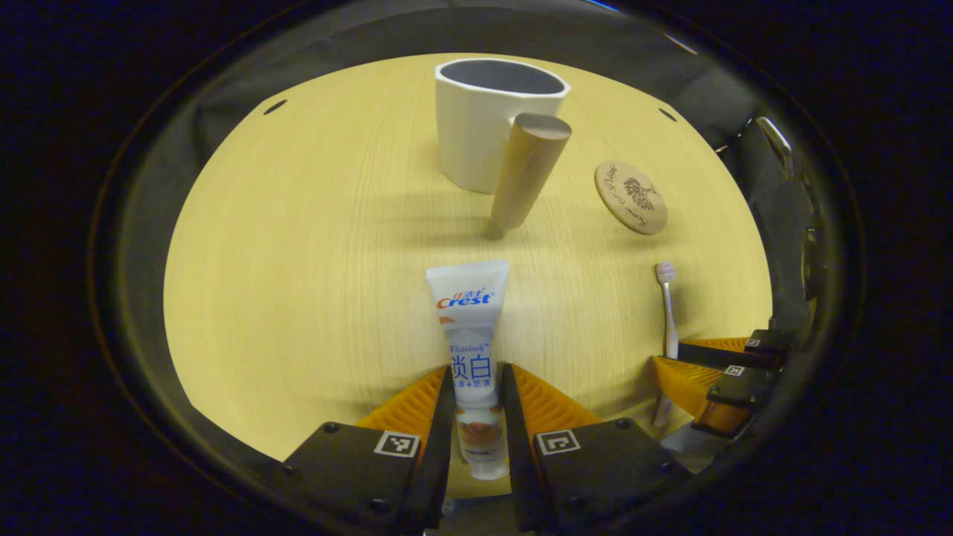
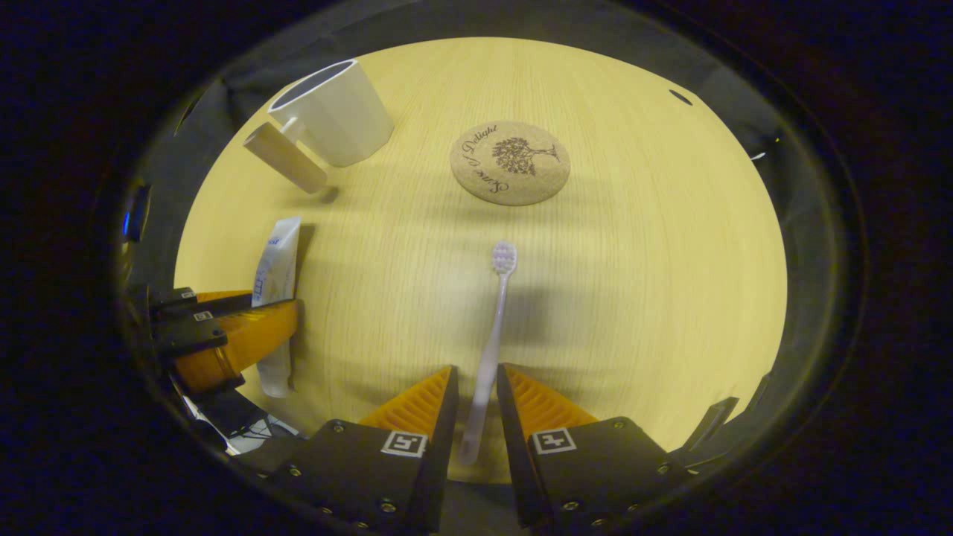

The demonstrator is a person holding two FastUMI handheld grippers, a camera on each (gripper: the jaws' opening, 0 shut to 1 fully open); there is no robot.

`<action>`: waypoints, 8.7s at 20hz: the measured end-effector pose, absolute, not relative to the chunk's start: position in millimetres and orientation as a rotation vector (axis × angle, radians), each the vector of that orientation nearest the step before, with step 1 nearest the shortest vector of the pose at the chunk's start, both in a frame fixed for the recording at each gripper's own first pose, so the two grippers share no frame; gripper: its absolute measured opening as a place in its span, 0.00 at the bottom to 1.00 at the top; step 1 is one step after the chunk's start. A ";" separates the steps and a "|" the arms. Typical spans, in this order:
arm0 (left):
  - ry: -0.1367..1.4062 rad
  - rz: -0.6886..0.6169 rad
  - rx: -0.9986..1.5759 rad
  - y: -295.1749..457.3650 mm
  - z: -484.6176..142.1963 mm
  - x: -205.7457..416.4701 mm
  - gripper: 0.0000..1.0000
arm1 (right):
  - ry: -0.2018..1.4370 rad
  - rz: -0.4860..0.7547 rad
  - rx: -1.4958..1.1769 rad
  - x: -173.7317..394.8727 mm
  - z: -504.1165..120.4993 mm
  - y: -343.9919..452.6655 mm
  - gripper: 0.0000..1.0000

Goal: Put the toothbrush and toothpaste on the desktop into the cup, then pick up the cup and place it on the coaster on the desktop.

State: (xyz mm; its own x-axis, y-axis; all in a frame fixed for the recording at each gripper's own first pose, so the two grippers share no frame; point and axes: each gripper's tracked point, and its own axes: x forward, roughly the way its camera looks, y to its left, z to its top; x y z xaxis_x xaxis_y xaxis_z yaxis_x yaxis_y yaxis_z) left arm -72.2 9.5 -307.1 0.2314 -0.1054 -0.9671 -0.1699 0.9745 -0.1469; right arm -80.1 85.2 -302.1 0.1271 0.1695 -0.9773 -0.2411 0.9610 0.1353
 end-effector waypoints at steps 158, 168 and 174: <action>0.852 -0.084 -0.373 15.7 -207.7 53.6 0.96 | 0.485 0.434 0.291 137.1 -93.5 132.7 0.92; 1.018 -0.056 -0.339 13.3 -219.8 78.9 0.96 | 0.477 0.341 0.238 105.7 -93.7 62.8 0.92; 1.143 -0.017 -0.363 18.9 -234.7 88.2 0.90 | 0.518 0.304 0.238 92.1 -109.6 37.8 0.92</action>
State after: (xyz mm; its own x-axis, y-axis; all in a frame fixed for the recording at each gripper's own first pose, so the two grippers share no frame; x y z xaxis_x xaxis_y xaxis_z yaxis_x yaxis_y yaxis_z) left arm 88.2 18.9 -234.7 0.4216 -0.1971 -0.8851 -0.1701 0.9416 -0.2907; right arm 92.1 37.8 -109.6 0.8258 0.3433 -0.4475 -0.2241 0.9278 0.2983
